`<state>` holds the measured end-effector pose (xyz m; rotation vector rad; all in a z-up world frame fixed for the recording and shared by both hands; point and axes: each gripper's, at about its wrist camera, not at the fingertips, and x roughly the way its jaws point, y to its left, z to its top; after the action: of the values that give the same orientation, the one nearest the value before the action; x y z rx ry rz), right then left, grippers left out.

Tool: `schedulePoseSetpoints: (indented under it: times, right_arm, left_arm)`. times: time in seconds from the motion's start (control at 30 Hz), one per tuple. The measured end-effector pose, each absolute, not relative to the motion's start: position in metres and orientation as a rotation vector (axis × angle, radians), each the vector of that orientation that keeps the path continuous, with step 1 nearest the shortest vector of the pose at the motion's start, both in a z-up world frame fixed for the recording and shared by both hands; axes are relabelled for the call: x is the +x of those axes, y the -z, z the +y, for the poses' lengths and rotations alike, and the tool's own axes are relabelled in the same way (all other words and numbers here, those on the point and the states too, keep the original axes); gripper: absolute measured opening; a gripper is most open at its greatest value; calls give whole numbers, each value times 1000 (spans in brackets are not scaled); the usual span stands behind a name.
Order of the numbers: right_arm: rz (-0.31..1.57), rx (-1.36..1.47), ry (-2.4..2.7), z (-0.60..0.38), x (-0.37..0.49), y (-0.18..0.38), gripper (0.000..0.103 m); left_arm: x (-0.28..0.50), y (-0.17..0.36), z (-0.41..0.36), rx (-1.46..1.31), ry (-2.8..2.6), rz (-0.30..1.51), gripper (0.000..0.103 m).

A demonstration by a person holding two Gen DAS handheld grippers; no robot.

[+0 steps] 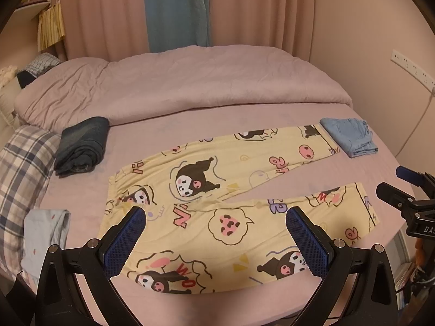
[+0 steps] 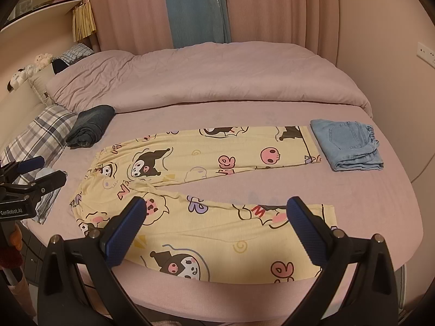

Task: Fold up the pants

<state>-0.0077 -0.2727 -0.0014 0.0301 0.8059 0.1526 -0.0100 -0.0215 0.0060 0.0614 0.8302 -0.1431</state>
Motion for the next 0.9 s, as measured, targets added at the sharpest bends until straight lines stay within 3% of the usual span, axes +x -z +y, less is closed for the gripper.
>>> schedulePoseSetpoints:
  times: [0.43, 0.9]
  right_arm:
    - [825, 28, -175, -269, -2, 12, 103]
    - [944, -113, -357, -226, 91, 79, 103]
  left_arm:
    - [-1, 8, -6, 31, 168, 845, 103]
    - [114, 86, 102, -10, 119, 999, 103]
